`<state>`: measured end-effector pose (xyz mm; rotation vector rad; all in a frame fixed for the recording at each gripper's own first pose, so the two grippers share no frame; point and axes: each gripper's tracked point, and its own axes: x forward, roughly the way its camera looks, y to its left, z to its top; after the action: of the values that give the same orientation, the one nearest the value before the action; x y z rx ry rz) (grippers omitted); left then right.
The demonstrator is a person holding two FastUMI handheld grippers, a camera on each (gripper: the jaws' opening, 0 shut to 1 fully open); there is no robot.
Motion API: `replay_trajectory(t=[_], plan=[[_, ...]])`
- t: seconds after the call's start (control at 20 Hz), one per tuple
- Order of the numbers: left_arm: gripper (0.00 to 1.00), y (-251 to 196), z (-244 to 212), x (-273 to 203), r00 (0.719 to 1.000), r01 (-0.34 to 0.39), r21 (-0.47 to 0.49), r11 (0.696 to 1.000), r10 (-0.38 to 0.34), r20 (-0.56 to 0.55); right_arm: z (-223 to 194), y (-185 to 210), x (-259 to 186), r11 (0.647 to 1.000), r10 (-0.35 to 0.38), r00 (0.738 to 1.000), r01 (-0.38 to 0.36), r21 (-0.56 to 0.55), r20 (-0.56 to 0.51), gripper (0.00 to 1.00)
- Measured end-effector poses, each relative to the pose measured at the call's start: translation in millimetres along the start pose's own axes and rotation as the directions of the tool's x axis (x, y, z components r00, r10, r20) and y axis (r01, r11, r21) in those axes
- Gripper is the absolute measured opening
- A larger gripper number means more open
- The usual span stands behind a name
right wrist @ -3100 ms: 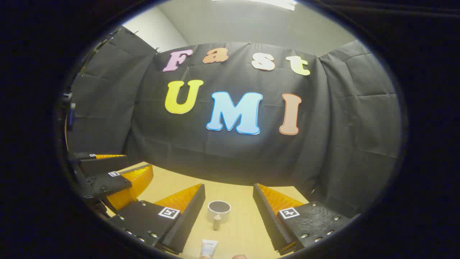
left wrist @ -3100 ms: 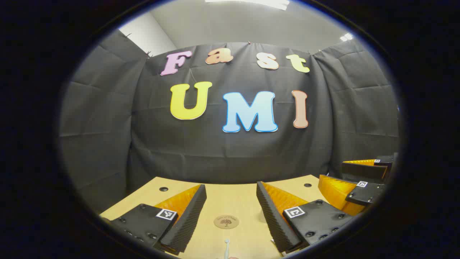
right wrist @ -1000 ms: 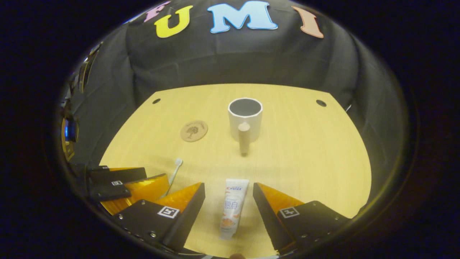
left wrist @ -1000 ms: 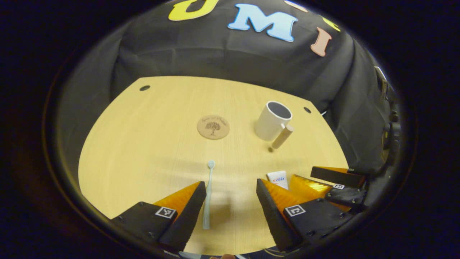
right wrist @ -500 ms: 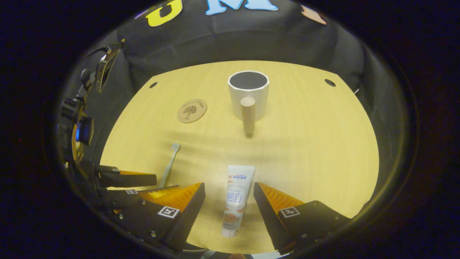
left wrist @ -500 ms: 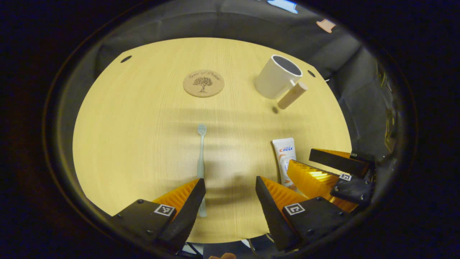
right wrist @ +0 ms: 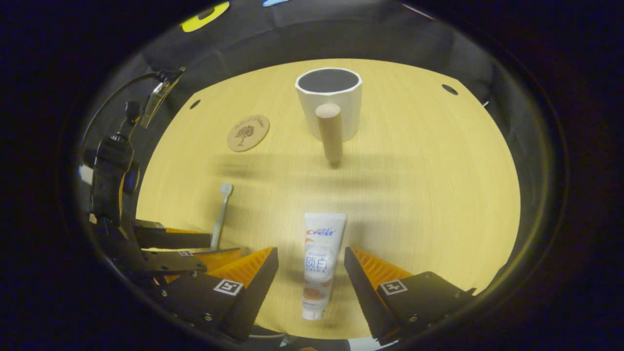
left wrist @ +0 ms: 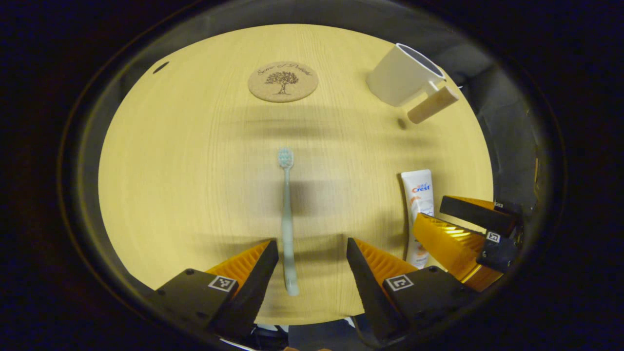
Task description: Put the toothbrush and toothpaste on the desktop into the cup, then pick up the cup and place it on the coaster on the desktop.
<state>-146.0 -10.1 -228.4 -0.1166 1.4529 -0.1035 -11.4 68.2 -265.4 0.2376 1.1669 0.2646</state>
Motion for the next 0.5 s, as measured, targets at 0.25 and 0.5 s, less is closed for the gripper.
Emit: replay_trajectory(t=[0.25,0.5], plan=[[0.94,8,2,5,0.998,-0.049,0.036,0.998,0.05,-0.024,-7,2,14,1.0,0.005,0.998,-0.004,0.02,-0.069,0.87],[0.72,12,3,8,0.992,-0.123,0.093,0.988,0.125,-0.009,-11,4,23,0.999,0.01,0.994,-0.007,0.034,-0.108,0.86]])
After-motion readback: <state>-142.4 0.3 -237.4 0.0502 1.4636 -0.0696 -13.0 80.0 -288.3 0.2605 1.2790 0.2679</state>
